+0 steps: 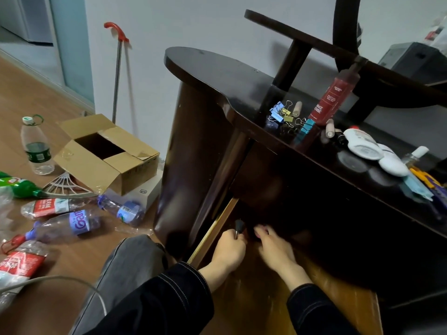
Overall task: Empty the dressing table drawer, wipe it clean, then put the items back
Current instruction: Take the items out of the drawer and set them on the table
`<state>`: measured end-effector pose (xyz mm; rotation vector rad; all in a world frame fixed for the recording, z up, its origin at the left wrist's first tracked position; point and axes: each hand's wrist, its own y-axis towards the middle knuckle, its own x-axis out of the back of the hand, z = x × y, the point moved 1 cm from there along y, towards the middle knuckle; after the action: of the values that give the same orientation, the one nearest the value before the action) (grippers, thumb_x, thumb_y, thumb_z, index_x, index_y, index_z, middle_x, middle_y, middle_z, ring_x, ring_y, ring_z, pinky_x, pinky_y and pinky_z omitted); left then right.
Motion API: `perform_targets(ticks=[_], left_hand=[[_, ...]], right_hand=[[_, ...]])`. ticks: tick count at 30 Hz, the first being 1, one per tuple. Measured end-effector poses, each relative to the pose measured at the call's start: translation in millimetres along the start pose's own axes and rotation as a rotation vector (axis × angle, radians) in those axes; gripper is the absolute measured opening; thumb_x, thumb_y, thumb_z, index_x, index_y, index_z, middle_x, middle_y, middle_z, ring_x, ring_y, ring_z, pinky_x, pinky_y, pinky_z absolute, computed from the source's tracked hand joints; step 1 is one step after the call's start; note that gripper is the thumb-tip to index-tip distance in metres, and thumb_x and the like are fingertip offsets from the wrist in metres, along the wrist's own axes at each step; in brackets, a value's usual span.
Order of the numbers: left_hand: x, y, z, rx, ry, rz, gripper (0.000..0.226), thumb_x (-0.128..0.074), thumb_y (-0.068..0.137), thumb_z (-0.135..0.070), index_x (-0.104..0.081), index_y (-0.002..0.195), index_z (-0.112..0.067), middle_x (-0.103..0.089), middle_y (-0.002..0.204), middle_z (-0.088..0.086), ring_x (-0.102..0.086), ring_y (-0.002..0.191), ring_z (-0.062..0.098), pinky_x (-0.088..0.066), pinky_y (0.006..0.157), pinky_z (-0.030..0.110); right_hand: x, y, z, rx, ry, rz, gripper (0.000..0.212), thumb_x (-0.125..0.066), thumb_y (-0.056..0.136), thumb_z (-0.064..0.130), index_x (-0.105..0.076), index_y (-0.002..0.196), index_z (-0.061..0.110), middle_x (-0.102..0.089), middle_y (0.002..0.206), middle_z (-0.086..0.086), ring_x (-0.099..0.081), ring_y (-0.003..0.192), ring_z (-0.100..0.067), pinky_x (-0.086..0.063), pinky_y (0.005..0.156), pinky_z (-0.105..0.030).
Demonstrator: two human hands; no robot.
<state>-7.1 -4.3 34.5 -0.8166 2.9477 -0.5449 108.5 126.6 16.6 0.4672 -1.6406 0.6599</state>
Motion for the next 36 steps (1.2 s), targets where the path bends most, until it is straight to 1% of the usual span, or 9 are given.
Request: perform_targets(ticks=[6,11,14,17,21,24,27,30,36], left_hand=[[1.4,-4.5,-1.5,0.037,-0.003,0.022,0.022,-0.042,0.104,-0.026,-0.055,0.092,-0.014,-0.054,0.067,0.002,-0.046,0.047,0.012,-0.035,0.041,0.023],[6.8,-8.6,-4.3,0.081,0.015,0.062,0.015,-0.043,0.103,-0.022,-0.054,0.1,-0.012,-0.054,0.068,0.003,-0.044,0.043,0.011,-0.032,0.037,0.021],[7.2,-11.8,-3.8,0.085,0.055,0.091,0.013,-0.047,0.1,-0.018,-0.055,0.103,-0.009,-0.055,0.069,0.004,-0.044,0.044,0.012,-0.033,0.037,0.022],[8.2,-12.9,-4.2,0.039,0.119,0.102,0.013,-0.05,0.1,-0.018,-0.056,0.106,-0.008,-0.057,0.07,0.004,-0.047,0.045,0.012,-0.036,0.037,0.023],[1.9,-28.7,-7.8,-0.233,0.424,0.164,0.018,-0.047,0.103,-0.023,-0.059,0.101,-0.01,-0.065,0.077,0.004,-0.06,0.055,0.018,-0.05,0.05,0.033],[-1.6,-52.0,-10.3,-0.437,0.674,0.213,0.021,-0.047,0.104,-0.032,-0.058,0.096,-0.016,-0.065,0.079,-0.001,-0.061,0.064,0.018,-0.046,0.056,0.034],[-5.5,-78.8,-32.2,-0.572,0.626,0.217,0.022,-0.049,0.103,-0.037,-0.054,0.084,-0.027,-0.058,0.072,-0.008,-0.053,0.059,0.008,-0.041,0.056,0.033],[-13.9,-116.1,-81.2,-0.761,0.468,0.207,0.02,-0.05,0.101,-0.044,-0.057,0.085,-0.035,-0.061,0.078,-0.014,-0.059,0.072,0.003,-0.047,0.062,0.028],[-48.8,-160.7,-216.9,-1.091,0.373,0.187,0.023,-0.046,0.095,-0.047,-0.057,0.093,-0.028,-0.061,0.072,-0.004,-0.059,0.068,0.012,-0.045,0.065,0.035]], right_hand=[[-14.2,-38.8,-6.1,-0.054,-0.008,-0.058,0.044,-0.067,0.094,0.018,-0.043,0.13,0.024,-0.04,0.137,-0.001,-0.062,0.109,-0.021,-0.056,0.079,-0.028],[-20.9,-46.4,-11.8,-0.089,0.138,-0.076,0.031,-0.065,0.094,0.019,-0.044,0.114,0.029,-0.047,0.124,0.005,-0.062,0.091,-0.015,-0.055,0.069,-0.029],[-23.0,-58.8,-16.0,-0.2,0.414,-0.09,0.03,-0.067,0.09,0.031,-0.042,0.105,0.035,-0.054,0.108,0.009,-0.059,0.081,-0.011,-0.053,0.062,-0.032],[-18.4,-81.4,-14.9,-0.254,0.761,-0.093,0.033,-0.072,0.088,0.04,-0.047,0.109,0.039,-0.059,0.102,0.013,-0.063,0.086,-0.007,-0.061,0.074,-0.037],[11.0,-133.6,-20.6,-0.187,0.854,-0.117,0.032,-0.075,0.086,0.045,-0.053,0.109,0.047,-0.06,0.107,0.018,-0.067,0.085,-0.005,-0.06,0.07,-0.025],[47.2,-179.2,-25.2,-0.124,0.864,-0.183,0.034,-0.075,0.084,0.046,-0.055,0.111,0.048,-0.061,0.107,0.019,-0.065,0.082,-0.003,-0.057,0.068,-0.02],[98.7,-220.1,-34.7,-0.041,0.922,-0.304,0.039,-0.072,0.077,0.054,-0.058,0.113,0.05,-0.065,0.105,0.016,-0.066,0.082,-0.011,-0.057,0.071,-0.026],[155.4,-247.4,-49.5,0.044,1.045,-0.515,0.038,-0.071,0.076,0.048,-0.064,0.112,0.042,-0.068,0.097,0.009,-0.062,0.07,-0.009,-0.049,0.062,-0.022],[241.9,-242.2,-106.8,0.033,1.17,-0.923,0.018,-0.073,0.087,0.028,-0.069,0.103,0.035,-0.069,0.096,0.003,-0.061,0.063,-0.011,-0.047,0.051,-0.022]])
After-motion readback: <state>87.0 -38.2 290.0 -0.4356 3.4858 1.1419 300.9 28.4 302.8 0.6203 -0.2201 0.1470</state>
